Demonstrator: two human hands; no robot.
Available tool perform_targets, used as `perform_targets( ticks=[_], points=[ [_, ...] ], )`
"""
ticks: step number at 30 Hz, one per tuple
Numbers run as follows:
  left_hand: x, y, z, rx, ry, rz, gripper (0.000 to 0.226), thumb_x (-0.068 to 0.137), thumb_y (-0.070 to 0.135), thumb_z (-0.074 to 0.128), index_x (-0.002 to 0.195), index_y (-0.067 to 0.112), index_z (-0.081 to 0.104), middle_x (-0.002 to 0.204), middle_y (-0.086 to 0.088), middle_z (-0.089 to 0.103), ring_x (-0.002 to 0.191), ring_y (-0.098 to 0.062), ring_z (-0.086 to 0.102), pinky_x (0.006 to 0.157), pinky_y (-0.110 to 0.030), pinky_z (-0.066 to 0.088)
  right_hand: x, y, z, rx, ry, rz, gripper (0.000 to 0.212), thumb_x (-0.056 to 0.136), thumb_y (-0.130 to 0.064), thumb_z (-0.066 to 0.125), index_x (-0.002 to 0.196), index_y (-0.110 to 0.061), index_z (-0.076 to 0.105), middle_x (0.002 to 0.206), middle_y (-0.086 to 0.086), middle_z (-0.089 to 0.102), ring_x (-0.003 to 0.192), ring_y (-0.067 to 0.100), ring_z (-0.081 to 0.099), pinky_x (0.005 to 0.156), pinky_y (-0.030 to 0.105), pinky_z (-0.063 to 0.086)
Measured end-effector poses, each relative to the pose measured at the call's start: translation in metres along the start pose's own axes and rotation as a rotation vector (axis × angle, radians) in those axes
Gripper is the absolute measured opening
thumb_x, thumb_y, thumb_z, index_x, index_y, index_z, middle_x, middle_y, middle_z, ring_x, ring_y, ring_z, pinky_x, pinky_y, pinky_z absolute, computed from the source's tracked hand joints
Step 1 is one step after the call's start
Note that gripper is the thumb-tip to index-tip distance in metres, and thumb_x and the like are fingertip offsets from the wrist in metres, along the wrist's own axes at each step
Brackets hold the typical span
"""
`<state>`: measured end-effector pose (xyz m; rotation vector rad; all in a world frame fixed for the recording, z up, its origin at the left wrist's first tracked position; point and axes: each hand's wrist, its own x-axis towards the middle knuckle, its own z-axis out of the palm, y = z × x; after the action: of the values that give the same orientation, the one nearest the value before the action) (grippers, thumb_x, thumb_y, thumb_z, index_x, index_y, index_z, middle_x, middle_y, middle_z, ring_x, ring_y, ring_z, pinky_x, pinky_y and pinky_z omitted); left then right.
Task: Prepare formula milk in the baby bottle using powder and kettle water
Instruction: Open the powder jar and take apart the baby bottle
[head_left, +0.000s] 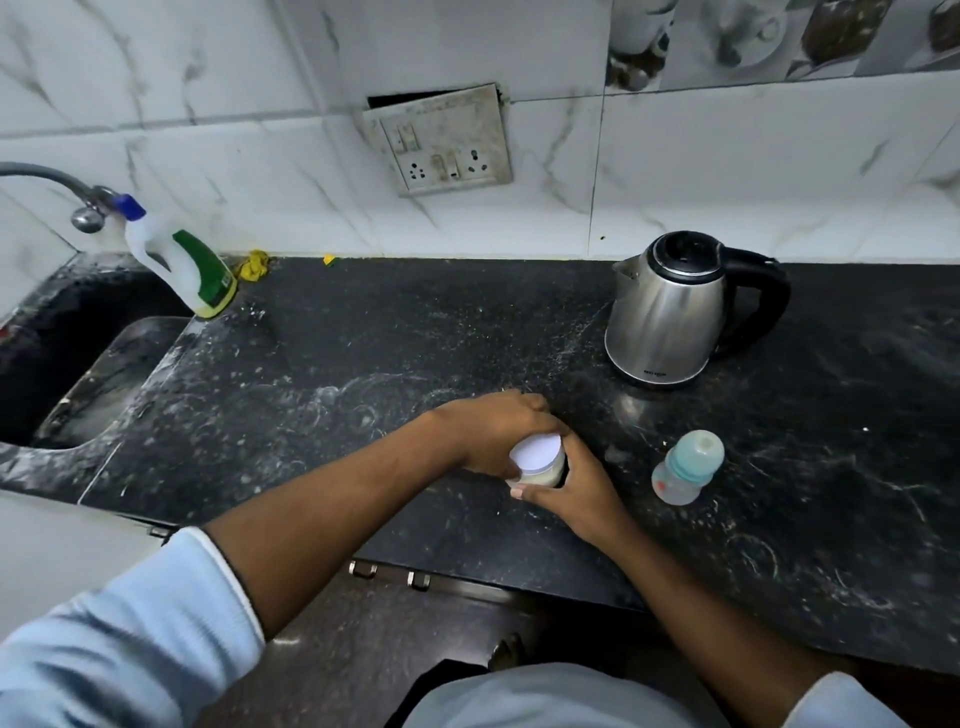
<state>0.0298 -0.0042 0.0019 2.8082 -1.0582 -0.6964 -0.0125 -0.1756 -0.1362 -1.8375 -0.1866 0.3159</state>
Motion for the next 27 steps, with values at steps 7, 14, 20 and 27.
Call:
perform_targets(
  ticks=[7,14,20,27],
  points=[
    [0.002,-0.008,0.007,0.015,0.065,-0.093,0.066,0.089,0.05,0.082,0.14,0.014,0.061,0.125,-0.012,0.063,0.111,-0.029,0.064,0.095,-0.044,0.053,0.0,-0.007,0.004,-0.041,0.054,-0.041,0.1,0.065,-0.036,0.099,0.151,-0.024,0.049,0.143,-0.007,0.062,0.132,0.01,0.058,0.11,0.041,0.048],
    [0.013,0.013,0.03,0.028,0.119,-0.481,0.088,0.09,0.09,0.045,0.11,0.006,0.064,0.109,-0.016,0.072,0.097,-0.036,0.071,0.072,-0.039,0.045,-0.003,-0.009,0.01,-0.029,0.089,-0.046,0.092,0.065,-0.033,0.097,0.145,-0.031,0.052,0.133,-0.015,0.067,0.123,0.002,0.062,0.1,0.026,0.052],
    [0.014,0.004,0.002,-0.146,-0.075,-0.712,0.114,0.082,0.103,0.029,0.126,0.007,0.071,0.13,-0.02,0.071,0.118,-0.041,0.067,0.081,-0.042,0.045,-0.004,-0.005,0.012,-0.038,0.105,-0.028,0.094,0.065,-0.035,0.098,0.147,-0.025,0.052,0.136,-0.014,0.065,0.126,0.002,0.059,0.103,0.019,0.046],
    [0.01,0.008,0.003,-0.015,-0.167,-0.18,0.098,0.075,0.027,0.096,0.154,0.034,0.04,0.144,-0.002,0.043,0.133,-0.028,0.042,0.11,-0.05,0.049,-0.003,-0.002,0.015,-0.091,0.135,-0.012,0.089,0.066,-0.026,0.099,0.142,-0.014,0.055,0.132,-0.002,0.066,0.123,0.014,0.062,0.105,0.035,0.05]
  ],
)
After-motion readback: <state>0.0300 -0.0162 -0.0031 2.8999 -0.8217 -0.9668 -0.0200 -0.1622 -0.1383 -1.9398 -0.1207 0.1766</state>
